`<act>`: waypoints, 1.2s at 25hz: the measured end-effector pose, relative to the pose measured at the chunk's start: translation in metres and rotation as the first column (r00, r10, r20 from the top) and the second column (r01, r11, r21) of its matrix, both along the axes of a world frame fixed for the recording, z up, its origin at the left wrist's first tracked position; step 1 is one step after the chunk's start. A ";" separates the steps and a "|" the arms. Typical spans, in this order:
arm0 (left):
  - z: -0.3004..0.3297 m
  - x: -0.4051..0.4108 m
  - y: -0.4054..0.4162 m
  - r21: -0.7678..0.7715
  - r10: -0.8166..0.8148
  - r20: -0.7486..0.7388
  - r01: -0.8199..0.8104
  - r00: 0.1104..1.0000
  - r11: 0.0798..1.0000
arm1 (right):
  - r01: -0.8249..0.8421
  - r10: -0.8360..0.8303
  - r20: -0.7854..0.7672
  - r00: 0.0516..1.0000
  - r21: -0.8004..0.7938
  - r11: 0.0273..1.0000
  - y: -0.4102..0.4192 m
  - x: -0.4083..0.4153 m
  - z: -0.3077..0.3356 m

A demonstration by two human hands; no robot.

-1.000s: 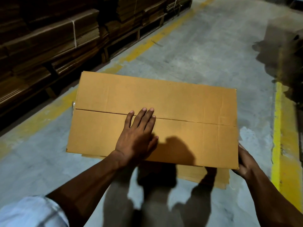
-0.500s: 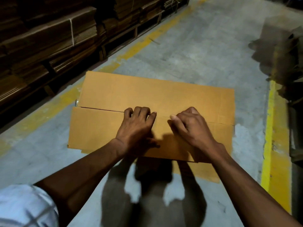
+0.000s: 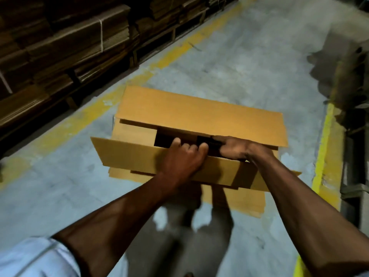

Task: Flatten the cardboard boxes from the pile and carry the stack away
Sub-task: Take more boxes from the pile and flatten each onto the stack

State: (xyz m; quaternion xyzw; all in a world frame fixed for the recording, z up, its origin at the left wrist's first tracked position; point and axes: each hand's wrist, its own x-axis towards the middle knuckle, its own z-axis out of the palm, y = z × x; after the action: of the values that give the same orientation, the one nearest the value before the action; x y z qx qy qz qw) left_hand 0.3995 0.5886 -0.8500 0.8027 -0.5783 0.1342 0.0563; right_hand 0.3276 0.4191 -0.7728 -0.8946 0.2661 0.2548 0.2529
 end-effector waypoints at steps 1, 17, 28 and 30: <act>0.005 -0.003 0.004 0.034 0.001 -0.007 -0.001 1.000 0.999 | -0.010 0.008 -0.061 0.998 -0.035 0.999 -0.006 -0.003 -0.009; 0.023 0.029 0.015 0.623 0.529 -0.700 0.048 0.480 0.781 | 0.324 -0.233 0.225 0.946 -0.618 0.716 -0.017 -0.002 -0.057; 0.010 0.049 0.050 0.424 0.513 -0.048 -0.448 0.857 0.787 | 0.327 -0.229 0.240 0.943 -0.552 0.767 -0.030 -0.012 -0.049; 0.011 0.060 0.056 0.366 0.508 -0.031 -0.463 0.861 0.807 | 0.364 -0.260 0.265 0.929 -0.512 0.778 -0.031 -0.019 -0.046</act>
State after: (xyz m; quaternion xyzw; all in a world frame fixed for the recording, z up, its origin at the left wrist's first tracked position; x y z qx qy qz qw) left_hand 0.4595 0.6448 -0.8386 0.9278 -0.3629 -0.0112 -0.0853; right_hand 0.3082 0.3878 -0.8191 -0.8915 0.4491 0.0395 0.0454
